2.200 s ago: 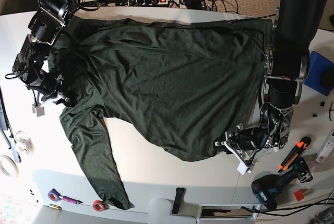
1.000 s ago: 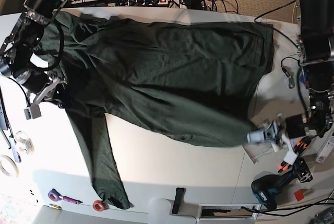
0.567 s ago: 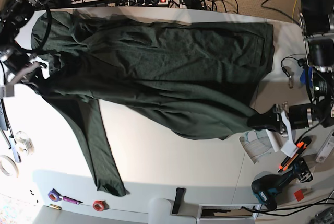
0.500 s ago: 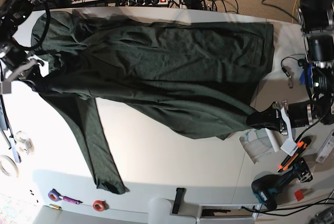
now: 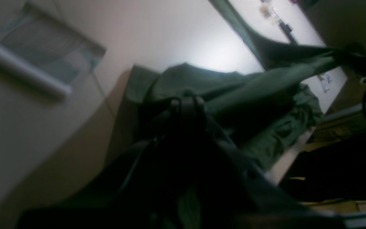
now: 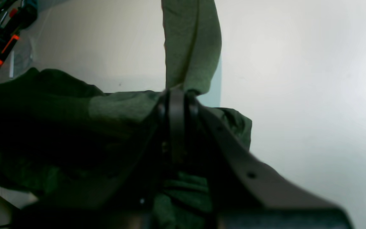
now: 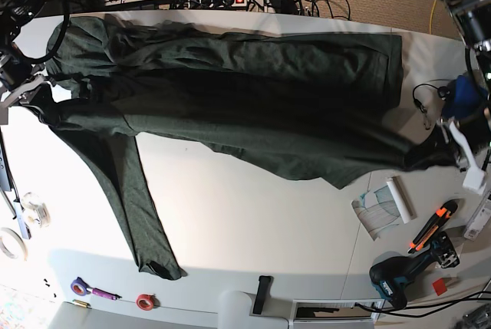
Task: Layout the t-shirt on the table in an organized manner, then fold the t-shirt properly
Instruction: 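Fold the hem corner with the left gripper toward the collar, then release the folded hem and lower the left gripper onto the fold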
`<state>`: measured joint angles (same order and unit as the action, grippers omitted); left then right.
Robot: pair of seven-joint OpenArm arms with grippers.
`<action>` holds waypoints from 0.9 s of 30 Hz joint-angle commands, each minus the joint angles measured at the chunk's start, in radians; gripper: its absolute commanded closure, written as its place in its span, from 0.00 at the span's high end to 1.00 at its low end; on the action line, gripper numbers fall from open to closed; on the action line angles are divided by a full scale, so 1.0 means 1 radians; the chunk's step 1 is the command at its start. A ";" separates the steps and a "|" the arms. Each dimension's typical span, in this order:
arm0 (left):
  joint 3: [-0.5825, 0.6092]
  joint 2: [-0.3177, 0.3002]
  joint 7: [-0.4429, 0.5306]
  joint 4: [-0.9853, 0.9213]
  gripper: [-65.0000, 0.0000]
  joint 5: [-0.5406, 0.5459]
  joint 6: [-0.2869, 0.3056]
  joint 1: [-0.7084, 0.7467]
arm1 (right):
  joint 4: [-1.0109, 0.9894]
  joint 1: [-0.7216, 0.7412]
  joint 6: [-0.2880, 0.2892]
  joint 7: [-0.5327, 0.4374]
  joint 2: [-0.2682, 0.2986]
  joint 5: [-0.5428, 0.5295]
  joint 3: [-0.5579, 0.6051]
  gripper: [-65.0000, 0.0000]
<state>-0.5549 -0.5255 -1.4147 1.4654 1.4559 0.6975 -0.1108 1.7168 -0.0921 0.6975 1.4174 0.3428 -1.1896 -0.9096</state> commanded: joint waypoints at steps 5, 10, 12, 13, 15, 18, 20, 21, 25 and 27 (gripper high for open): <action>-0.013 -0.017 0.018 0.094 0.00 0.028 0.001 0.097 | 0.017 0.009 0.001 -0.021 0.019 -0.099 -0.007 0.00; -0.013 -0.015 0.018 0.225 0.00 0.028 0.001 0.205 | 0.017 0.006 0.001 -0.021 0.014 -0.104 -0.007 0.00; -0.013 -0.013 0.018 0.285 0.00 0.028 0.001 0.252 | 0.017 0.003 0.001 -0.021 0.008 -0.104 -0.008 0.00; -0.013 -0.011 0.018 0.310 0.00 0.028 0.001 0.272 | 0.017 0.003 0.001 -0.021 0.000 -0.104 -0.009 0.00; -0.013 -0.003 0.018 0.346 0.00 0.028 0.001 0.312 | 0.017 0.003 0.001 -0.021 -0.015 -0.104 -0.009 0.00; -0.017 0.020 0.018 0.373 0.00 0.028 0.001 0.359 | 0.017 0.003 0.001 -0.021 -0.032 -0.104 -0.008 0.00; -0.030 0.044 0.018 0.383 0.00 0.028 0.001 0.383 | 0.017 0.003 0.001 -0.021 -0.035 -0.100 -0.008 0.00; -0.040 0.056 0.018 0.388 0.00 0.028 0.001 0.395 | 0.017 0.003 0.001 -0.021 -0.035 -0.100 -0.009 0.00; -0.078 0.082 0.018 0.412 0.00 0.028 0.001 0.421 | 0.017 0.003 0.001 -0.021 -0.035 -0.100 -0.009 0.00; -0.097 0.082 0.018 0.430 0.00 0.028 0.001 0.433 | 0.017 0.003 0.001 -0.021 -0.035 -0.097 -0.009 0.00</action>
<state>-0.6434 -0.4267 -1.4136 1.8793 1.4559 0.6975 0.3233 1.7168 -0.0971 0.6971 1.4174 0.2852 -1.2579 -0.9108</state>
